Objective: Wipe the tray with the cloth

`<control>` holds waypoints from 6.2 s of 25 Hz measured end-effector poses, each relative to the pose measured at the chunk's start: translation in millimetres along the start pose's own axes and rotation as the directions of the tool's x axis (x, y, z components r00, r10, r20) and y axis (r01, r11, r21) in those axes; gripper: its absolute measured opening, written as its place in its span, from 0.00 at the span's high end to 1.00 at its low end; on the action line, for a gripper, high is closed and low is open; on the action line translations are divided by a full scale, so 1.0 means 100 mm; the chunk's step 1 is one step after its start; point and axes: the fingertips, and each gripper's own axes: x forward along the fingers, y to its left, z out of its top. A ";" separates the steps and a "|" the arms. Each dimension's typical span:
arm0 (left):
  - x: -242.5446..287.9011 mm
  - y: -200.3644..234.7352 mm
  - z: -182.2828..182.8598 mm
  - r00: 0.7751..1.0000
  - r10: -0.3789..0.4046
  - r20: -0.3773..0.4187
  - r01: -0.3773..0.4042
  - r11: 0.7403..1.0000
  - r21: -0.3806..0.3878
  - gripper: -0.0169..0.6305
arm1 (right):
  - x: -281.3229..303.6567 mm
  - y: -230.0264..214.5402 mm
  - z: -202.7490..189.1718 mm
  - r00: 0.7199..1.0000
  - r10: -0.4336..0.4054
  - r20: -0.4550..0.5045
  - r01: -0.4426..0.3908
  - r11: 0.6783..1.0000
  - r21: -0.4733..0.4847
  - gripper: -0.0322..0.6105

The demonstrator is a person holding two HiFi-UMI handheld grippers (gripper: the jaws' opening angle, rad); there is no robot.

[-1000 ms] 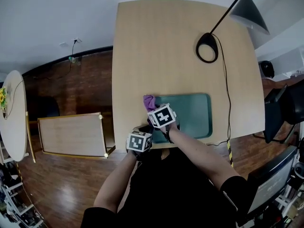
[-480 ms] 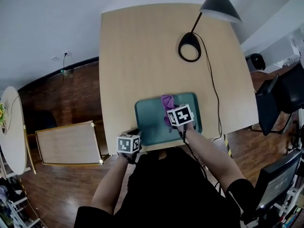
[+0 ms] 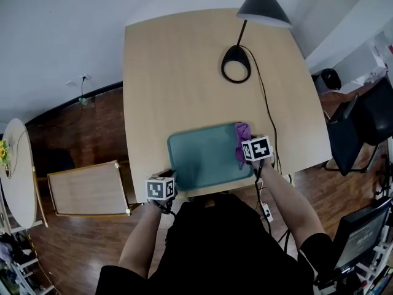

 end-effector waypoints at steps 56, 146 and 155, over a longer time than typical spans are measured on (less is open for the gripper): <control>0.03 0.16 -0.02 0.992 -0.127 0.010 0.127 0.985 -0.118 0.88 | -0.11 0.48 -0.41 0.998 0.056 -0.021 -0.058 0.995 -0.085 0.81; 0.18 0.07 -0.04 0.998 -0.037 0.057 0.042 0.994 -0.104 0.89 | -0.28 1.15 -0.85 0.982 0.147 -0.117 -0.187 0.839 -0.511 0.82; 0.19 0.08 -0.07 0.998 -0.026 0.057 0.032 0.995 -0.098 0.90 | -0.20 1.15 -0.71 0.978 0.163 -0.131 -0.208 0.815 -0.541 0.82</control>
